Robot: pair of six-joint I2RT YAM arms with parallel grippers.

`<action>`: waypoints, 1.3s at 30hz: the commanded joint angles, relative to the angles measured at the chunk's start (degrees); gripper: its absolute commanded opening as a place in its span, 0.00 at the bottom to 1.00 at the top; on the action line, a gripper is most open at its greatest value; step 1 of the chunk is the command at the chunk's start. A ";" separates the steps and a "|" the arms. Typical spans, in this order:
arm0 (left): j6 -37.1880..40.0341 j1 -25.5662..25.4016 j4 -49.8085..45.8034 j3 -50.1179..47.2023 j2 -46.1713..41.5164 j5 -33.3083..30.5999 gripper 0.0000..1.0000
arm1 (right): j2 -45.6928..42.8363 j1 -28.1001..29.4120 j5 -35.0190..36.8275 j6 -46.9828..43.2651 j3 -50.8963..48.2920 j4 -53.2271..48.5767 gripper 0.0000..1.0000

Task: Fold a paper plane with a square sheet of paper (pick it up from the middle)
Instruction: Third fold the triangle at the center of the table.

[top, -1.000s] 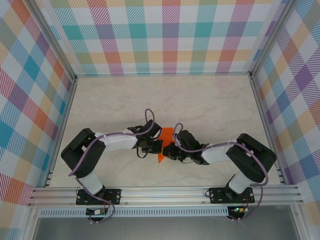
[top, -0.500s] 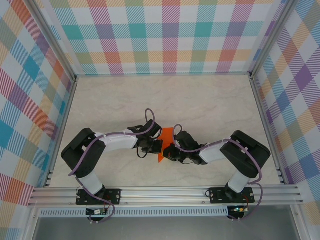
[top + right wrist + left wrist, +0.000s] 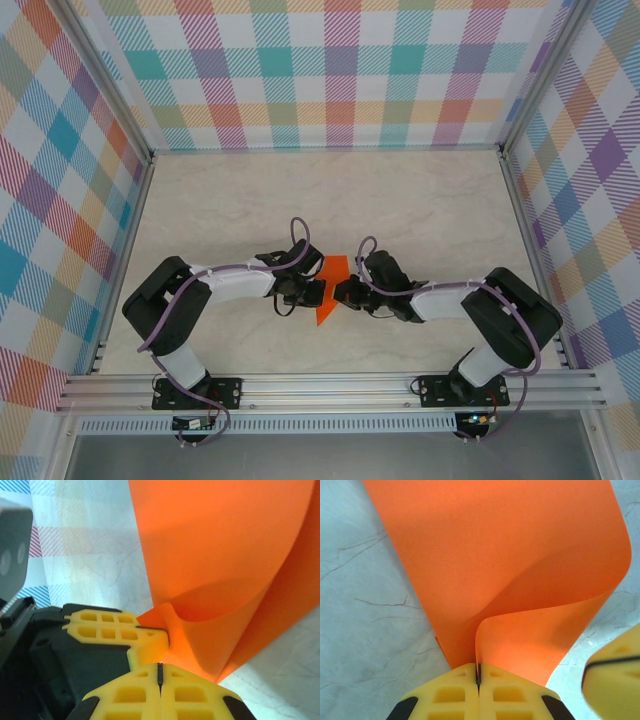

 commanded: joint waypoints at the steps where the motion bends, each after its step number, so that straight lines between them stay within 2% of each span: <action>1: 0.77 0.12 -2.12 -0.21 2.06 0.59 0.00 | 1.85 -0.93 -2.86 -2.43 2.40 -0.40 0.00; 6: 0.93 0.14 -2.29 -0.09 2.21 0.56 0.00 | 4.13 -1.39 -2.83 -3.04 2.93 -0.35 0.00; 11: 0.96 0.13 -2.29 -0.38 1.97 0.44 0.00 | 6.23 -1.39 0.10 -3.76 2.47 -2.99 0.00; 15: 1.00 0.14 -2.37 -0.44 2.21 0.48 0.00 | 8.05 -1.39 -0.89 -3.59 3.05 -2.84 0.00; 22: 1.25 0.17 -2.83 -0.31 1.98 0.17 0.00 | 2.53 -2.08 -1.02 -4.87 5.58 -7.79 0.00; 27: 1.21 0.10 -2.83 -0.47 1.86 0.03 0.00 | 1.18 -5.17 -3.23 -5.61 5.40 -7.56 0.00; 34: 1.12 0.16 -2.73 -0.62 1.86 0.10 0.00 | 4.51 -7.19 -6.12 -6.07 5.95 -5.65 0.00; 39: 1.14 0.17 -2.88 -0.29 1.95 0.24 0.00 | 7.17 -7.35 -3.09 -6.42 5.84 -7.92 0.00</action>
